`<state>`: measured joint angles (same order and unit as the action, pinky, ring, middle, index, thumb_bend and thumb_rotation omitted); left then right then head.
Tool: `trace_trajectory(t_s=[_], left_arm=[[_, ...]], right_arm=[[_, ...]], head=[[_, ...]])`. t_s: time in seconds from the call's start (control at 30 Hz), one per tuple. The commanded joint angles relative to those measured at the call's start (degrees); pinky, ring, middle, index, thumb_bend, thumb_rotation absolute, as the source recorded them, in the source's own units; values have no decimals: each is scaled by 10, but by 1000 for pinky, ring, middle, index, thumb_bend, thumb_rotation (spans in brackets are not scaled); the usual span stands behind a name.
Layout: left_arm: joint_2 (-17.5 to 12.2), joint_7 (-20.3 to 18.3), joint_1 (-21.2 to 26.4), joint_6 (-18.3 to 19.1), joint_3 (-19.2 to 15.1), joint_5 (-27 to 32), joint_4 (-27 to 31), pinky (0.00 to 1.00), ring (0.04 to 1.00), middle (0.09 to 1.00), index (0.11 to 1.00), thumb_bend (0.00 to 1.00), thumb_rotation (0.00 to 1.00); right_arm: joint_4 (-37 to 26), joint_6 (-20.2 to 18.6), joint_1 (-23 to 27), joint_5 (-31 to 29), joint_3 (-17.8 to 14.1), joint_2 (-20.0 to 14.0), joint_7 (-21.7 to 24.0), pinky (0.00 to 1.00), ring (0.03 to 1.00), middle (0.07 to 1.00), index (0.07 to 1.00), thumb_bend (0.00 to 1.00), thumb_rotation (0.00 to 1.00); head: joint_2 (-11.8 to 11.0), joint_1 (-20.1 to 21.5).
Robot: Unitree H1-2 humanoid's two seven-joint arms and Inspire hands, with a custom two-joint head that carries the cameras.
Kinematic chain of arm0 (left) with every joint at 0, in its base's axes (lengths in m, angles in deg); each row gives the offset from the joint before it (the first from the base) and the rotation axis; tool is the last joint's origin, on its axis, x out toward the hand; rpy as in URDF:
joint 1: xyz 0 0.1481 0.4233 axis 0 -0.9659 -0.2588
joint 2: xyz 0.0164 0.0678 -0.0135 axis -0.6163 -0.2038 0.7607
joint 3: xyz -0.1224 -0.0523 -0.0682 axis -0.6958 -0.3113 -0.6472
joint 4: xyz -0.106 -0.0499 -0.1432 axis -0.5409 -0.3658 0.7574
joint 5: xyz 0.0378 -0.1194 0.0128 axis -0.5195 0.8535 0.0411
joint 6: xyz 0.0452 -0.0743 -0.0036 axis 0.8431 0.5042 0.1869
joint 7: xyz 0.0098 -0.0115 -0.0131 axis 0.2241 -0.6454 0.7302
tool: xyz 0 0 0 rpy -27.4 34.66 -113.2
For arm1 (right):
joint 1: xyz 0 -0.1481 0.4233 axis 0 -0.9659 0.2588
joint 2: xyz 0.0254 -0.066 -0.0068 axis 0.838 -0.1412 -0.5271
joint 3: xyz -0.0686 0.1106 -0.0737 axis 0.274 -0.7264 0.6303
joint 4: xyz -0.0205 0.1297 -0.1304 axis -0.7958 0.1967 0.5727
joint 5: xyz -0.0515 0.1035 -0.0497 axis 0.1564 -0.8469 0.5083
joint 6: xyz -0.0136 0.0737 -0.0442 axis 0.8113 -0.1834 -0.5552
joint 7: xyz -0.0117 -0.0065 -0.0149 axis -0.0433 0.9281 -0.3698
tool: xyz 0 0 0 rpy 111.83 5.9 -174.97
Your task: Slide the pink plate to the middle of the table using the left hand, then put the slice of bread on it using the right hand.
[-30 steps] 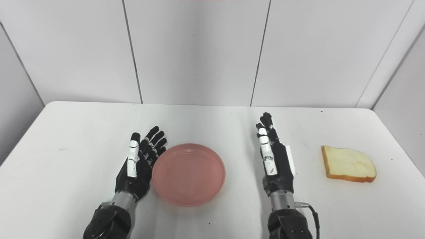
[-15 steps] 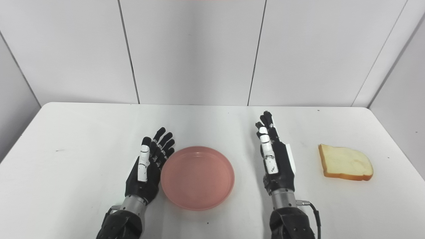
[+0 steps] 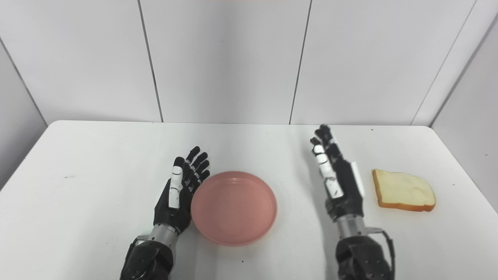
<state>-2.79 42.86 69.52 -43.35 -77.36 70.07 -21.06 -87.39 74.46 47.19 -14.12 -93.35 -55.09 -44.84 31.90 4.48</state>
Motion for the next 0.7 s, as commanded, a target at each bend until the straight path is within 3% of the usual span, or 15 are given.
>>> trace_trajectory(t_s=[0.0, 0.1, 0.13, 0.33, 0.43, 0.67], left_arm=[[1, 0, 3, 5, -1, 1, -9, 970, 961, 946, 927, 726, 966], [0, 1, 7, 8, -5, 4, -14, 967, 959, 945, 923, 733, 955], [0, 1, 7, 8, -5, 4, -14, 966, 959, 945, 923, 733, 953], [-7, -7, 9, 9, -10, 8, -15, 961, 959, 947, 923, 721, 959], [-10, -10, 10, 10, -12, 10, -16, 960, 956, 940, 921, 711, 960], [-17, -18, 12, 15, -16, 22, -17, 962, 955, 937, 919, 697, 967]], right_arm=[[-28, -13, 27, 6, -9, -30, 10, 947, 891, 899, 907, 686, 596], [-35, -42, 37, 59, -14, -107, 20, 960, 901, 886, 883, 689, 561], [-36, -48, 39, 66, -16, -123, 25, 933, 907, 889, 884, 685, 500], [-33, -69, 41, 77, -40, -215, 56, 864, 895, 885, 888, 727, 436], [-32, -77, 37, 83, -46, -256, 78, 838, 882, 888, 887, 753, 346], [7, -45, 27, 100, -52, -348, 136, 863, 887, 886, 864, 760, 284]], head=[[0, 5], [-1, 16], [-1, 17], [-4, 48], [-6, 60], [-10, 99]])
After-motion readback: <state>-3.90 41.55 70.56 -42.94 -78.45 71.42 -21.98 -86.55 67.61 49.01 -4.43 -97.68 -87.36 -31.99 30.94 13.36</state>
